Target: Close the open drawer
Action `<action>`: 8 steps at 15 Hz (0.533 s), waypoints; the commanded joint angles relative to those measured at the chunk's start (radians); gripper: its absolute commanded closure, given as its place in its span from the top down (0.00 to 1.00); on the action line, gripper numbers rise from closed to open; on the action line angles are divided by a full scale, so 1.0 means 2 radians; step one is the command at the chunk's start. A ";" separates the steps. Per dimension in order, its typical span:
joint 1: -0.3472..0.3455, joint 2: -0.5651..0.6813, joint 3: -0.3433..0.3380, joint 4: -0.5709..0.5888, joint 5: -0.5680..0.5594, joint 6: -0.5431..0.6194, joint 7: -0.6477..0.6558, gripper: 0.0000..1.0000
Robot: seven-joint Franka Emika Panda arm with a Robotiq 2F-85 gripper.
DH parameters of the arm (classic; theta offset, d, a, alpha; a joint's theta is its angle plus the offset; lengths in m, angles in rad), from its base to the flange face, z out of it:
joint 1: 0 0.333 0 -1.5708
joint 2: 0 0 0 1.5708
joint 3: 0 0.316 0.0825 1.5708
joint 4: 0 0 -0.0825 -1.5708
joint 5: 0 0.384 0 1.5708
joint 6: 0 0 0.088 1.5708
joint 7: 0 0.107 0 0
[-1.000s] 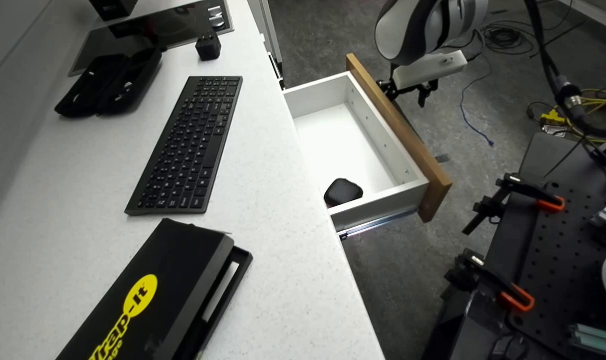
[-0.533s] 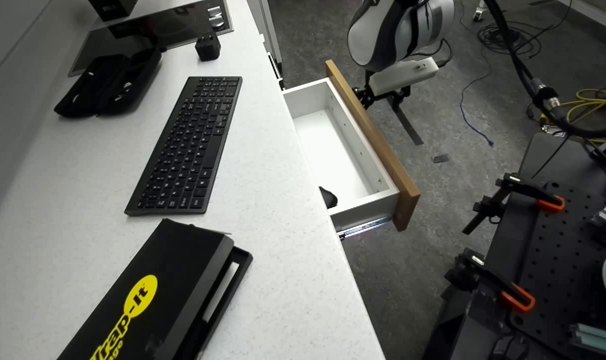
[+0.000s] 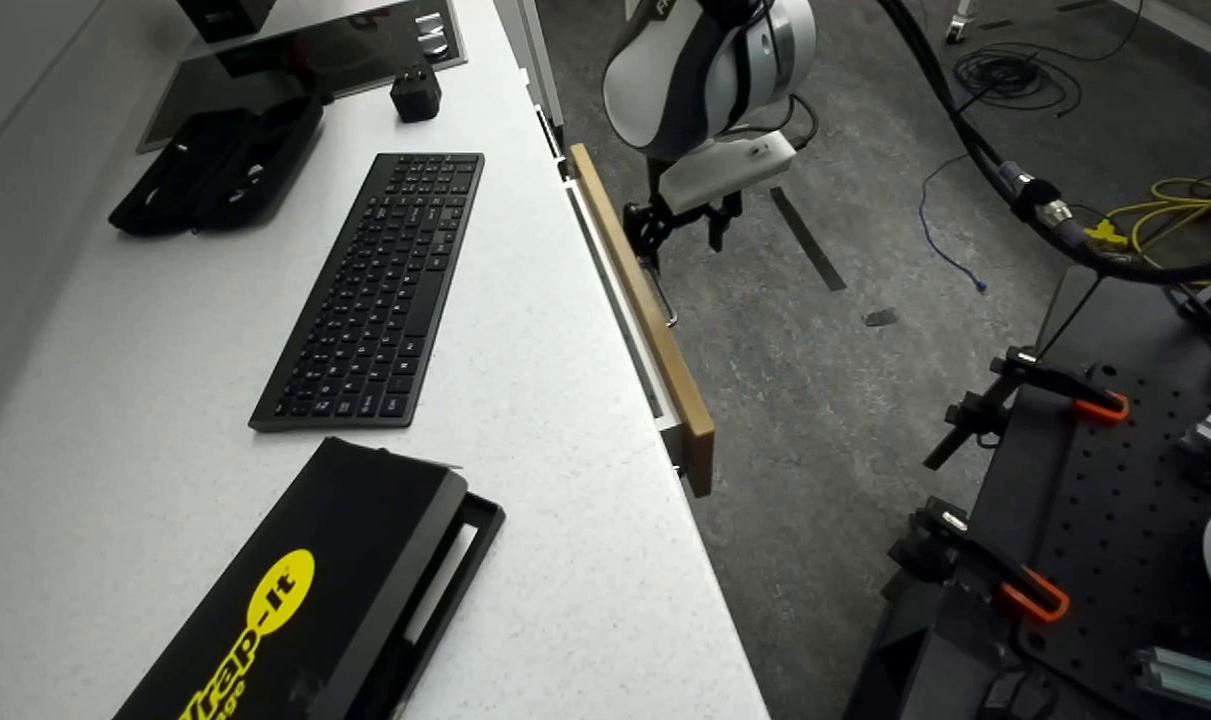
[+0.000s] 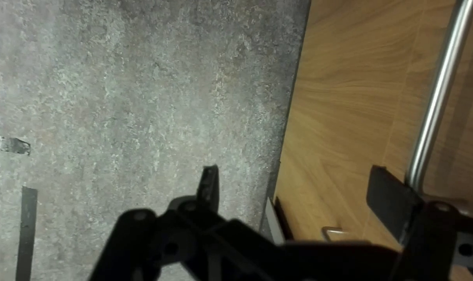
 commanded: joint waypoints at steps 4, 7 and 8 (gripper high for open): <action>0.033 0.039 0.028 0.083 0.021 -0.076 -0.039 1.00; 0.029 0.040 0.021 0.097 0.019 -0.108 -0.056 1.00; 0.029 0.038 0.016 0.094 0.014 -0.114 -0.061 1.00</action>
